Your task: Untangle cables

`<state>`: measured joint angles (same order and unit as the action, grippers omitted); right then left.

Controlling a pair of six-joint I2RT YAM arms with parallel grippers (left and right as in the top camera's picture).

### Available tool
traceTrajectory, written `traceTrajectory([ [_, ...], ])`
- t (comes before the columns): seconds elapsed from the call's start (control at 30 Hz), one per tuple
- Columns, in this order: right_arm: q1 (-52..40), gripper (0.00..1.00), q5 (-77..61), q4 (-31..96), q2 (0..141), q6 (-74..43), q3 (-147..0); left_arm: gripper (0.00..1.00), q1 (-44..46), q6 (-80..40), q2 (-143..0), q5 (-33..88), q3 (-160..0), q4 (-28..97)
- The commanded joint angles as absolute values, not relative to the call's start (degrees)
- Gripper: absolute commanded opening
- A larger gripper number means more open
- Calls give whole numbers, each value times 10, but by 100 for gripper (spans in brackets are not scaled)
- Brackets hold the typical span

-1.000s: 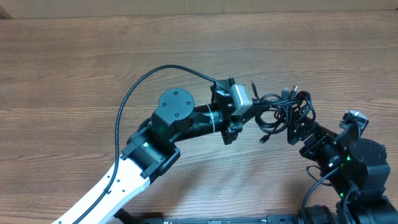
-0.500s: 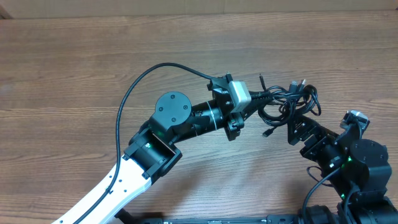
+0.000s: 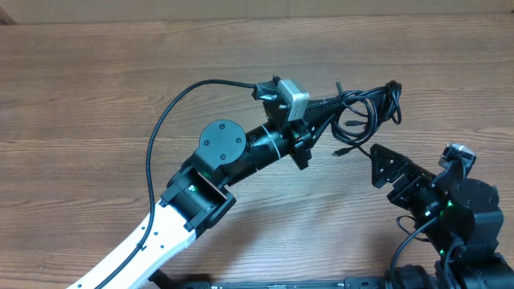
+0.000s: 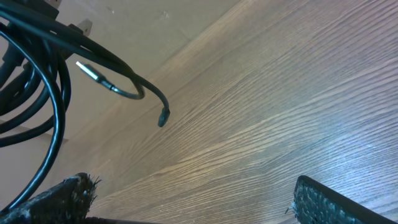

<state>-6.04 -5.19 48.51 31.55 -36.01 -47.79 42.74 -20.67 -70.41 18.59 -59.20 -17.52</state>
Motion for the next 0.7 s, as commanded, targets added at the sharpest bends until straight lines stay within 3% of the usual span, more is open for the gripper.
traceTrajectory([
  [0.0,-58,100,-22,495,319,-355,-480,4,423,-230,-690,146,-606,-195],
  [0.67,-58,100,-135,393,318,-385,-480,4,423,-182,-690,192,-606,-142],
])
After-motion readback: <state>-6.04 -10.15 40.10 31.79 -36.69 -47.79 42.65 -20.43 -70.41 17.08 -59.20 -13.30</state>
